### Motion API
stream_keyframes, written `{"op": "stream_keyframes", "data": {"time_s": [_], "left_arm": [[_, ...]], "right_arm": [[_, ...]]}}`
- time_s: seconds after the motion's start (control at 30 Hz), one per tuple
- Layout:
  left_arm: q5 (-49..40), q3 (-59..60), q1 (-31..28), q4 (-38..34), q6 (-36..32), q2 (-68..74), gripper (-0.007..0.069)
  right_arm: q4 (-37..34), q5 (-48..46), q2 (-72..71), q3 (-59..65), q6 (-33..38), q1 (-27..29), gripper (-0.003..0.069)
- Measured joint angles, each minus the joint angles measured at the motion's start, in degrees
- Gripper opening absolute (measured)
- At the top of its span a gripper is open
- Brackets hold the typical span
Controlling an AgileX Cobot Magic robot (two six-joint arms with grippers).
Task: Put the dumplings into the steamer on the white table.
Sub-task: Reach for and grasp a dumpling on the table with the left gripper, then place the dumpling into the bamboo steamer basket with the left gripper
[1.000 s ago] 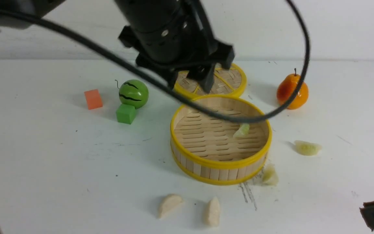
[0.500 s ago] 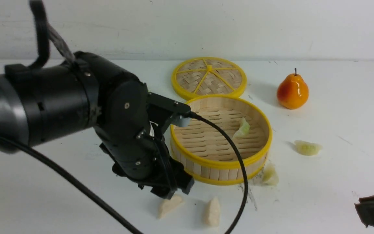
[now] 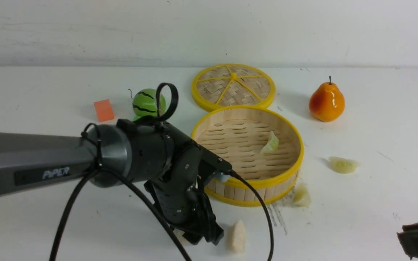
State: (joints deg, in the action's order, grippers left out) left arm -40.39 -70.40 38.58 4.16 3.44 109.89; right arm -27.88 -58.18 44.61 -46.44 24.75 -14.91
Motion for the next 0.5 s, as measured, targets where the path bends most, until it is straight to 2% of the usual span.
{"op": "stream_keyframes", "data": {"time_s": [0.1,0.17,0.37,0.5], "left_arm": [[0.1,0.0,0.0,-0.5,0.0,0.1,0.0309],[-1.2,-0.6,0.0,-0.5,-0.1,-0.1,0.0220],[-9.2,-9.0,0.0,-2.5,1.2,-4.1,0.0223],[-9.8,-18.6,0.0,-3.7,2.5,-6.0,0.0223]], "right_arm": [[0.0,0.0,0.0,0.0,0.0,0.0,0.0080],[0.0,0.0,0.0,0.0,0.0,0.0,0.0083],[0.1,0.1,0.0,0.0,0.0,0.0,0.0086],[0.2,0.7,0.0,0.0,0.0,0.0,0.0088]]}}
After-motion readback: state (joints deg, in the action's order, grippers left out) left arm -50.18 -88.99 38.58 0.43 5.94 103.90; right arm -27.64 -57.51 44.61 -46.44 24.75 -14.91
